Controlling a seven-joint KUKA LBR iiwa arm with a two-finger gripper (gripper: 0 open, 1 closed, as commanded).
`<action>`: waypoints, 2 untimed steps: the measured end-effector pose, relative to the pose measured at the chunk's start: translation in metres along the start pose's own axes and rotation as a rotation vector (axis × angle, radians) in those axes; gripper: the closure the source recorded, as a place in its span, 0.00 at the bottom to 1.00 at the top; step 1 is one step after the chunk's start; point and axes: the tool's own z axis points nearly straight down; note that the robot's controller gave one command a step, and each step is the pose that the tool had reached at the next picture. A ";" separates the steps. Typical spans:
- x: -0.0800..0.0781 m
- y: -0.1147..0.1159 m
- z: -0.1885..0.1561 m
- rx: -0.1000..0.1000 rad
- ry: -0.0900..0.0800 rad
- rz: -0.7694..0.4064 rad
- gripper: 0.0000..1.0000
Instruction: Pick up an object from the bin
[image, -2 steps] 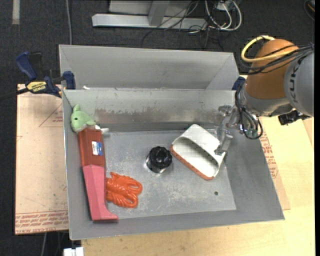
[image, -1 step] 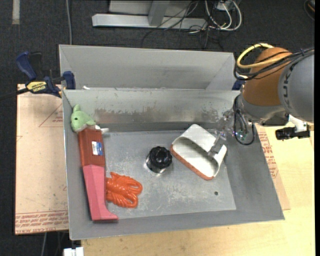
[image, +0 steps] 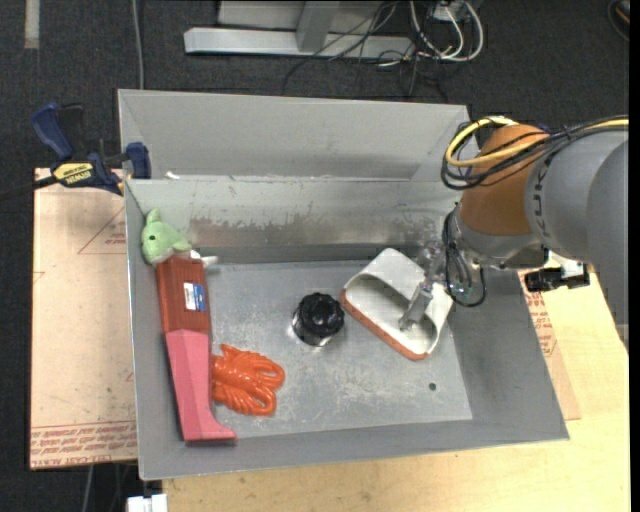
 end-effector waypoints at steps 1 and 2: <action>0.002 0.006 -0.003 -0.001 -0.006 0.093 1.00; 0.003 0.007 -0.003 -0.001 -0.006 0.106 1.00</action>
Offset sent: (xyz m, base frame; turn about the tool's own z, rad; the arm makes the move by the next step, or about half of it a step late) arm 0.0000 0.0000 0.0000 0.0000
